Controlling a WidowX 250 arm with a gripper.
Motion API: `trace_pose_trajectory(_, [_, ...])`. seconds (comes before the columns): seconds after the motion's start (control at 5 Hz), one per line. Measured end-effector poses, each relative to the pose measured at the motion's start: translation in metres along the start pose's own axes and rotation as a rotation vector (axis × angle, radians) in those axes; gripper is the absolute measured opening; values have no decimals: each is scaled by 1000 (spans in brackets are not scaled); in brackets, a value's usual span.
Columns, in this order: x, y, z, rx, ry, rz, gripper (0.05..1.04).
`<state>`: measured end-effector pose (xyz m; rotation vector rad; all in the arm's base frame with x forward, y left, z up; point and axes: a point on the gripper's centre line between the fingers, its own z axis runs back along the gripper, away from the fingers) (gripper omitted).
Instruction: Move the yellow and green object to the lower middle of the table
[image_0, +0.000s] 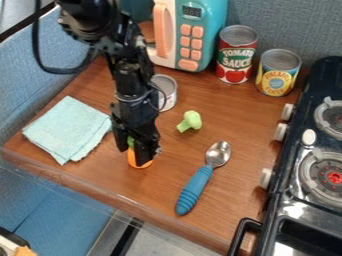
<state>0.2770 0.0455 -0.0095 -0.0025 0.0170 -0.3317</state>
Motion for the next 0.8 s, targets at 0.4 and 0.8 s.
trace_pose_trajectory(0.4, [-1, 0, 22, 64, 3, 25, 980])
trace_pose_trajectory(0.8, [-2, -7, 53, 75, -73, 63, 1001])
